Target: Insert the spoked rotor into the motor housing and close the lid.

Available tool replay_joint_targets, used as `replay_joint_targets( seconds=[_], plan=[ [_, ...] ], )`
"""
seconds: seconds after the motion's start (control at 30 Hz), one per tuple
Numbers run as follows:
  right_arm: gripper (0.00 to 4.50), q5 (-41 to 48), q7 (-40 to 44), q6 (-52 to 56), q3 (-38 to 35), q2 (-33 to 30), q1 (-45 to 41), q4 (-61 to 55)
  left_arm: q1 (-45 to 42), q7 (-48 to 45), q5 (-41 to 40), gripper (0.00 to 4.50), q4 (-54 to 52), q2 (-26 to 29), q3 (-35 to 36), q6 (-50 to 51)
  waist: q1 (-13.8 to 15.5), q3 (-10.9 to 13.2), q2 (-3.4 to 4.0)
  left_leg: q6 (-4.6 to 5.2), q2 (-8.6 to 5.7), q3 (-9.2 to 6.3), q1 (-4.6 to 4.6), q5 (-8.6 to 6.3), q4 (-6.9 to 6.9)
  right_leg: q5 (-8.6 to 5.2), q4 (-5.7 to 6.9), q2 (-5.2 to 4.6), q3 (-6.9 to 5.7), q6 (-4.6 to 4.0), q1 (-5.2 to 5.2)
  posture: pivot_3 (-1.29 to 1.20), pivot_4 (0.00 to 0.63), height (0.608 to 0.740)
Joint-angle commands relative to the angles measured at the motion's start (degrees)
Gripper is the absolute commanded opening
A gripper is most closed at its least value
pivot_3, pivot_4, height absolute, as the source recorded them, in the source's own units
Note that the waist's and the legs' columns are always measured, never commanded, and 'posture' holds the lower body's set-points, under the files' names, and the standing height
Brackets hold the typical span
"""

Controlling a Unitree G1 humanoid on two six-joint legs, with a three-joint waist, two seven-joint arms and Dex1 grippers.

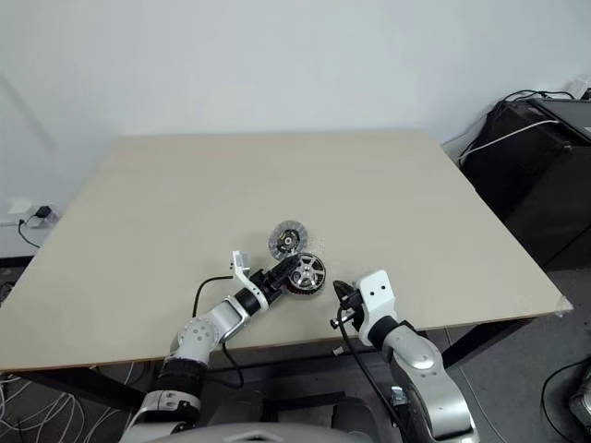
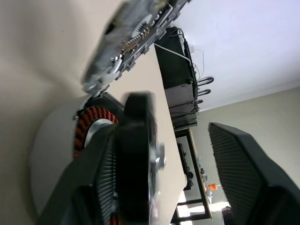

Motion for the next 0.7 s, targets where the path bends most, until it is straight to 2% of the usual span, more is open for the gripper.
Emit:
replay_joint_targets(
  seconds=[0.03, 0.3, 0.37, 0.57, 0.7],
  plan=[
    [0.00, 0.4, -0.2, -0.8, -1.1, 0.2, -0.7, -2.0, 2.6, 0.6, -0.9, 3.02, -7.1, -5.6, -0.4, -0.8, 0.0, 0.0, 0.00, 0.00, 0.02, 0.00, -0.01, 0.00, 0.00, 0.00, 0.00, 0.01, 0.01, -0.01, -0.02, 0.00, 0.000, 0.740],
    [0.00, 0.4, 0.1, -1.0, -0.6, 0.6, -1.2, -1.0, 6.9, 1.3, -0.2, 3.02, -16.7, -1.7, 1.1, -2.3, 0.2, 0.0, 0.01, -0.01, 0.02, 0.02, -0.07, 0.00, -0.01, 0.00, -0.01, -0.04, 0.02, -0.02, -0.06, 0.00, 0.000, 0.740],
    [0.00, 0.4, 0.3, -1.1, -0.6, 0.6, -1.4, -0.8, 8.0, 0.6, 2.3, 3.02, -18.9, -0.3, 0.5, -4.6, 0.1, 0.0, 0.03, -0.01, 0.02, 0.02, -0.06, -0.01, -0.01, 0.00, -0.01, -0.03, 0.02, -0.02, -0.06, 0.00, 0.000, 0.740],
    [0.00, 0.2, 1.1, -1.4, 0.1, 0.7, -2.9, 1.0, 13.8, -4.0, 22.9, 3.02, -24.9, 7.5, -7.8, -22.3, 0.1, 0.0, 0.16, -0.02, 0.02, 0.10, -0.05, -0.01, -0.11, 0.00, -0.02, -0.01, 0.09, -0.03, -0.13, 0.00, 0.000, 0.740],
    [0.00, -0.9, 1.9, -2.1, 2.0, 1.4, -6.6, 5.3, 16.8, -6.4, 35.2, 2.17, -23.2, 13.2, -11.7, -36.5, 0.1, 0.0, 0.28, -0.03, 0.03, 0.22, -0.06, -0.01, -0.19, 0.03, -0.04, -0.03, 0.17, -0.08, -0.24, 0.00, 0.000, 0.740]
  ],
)
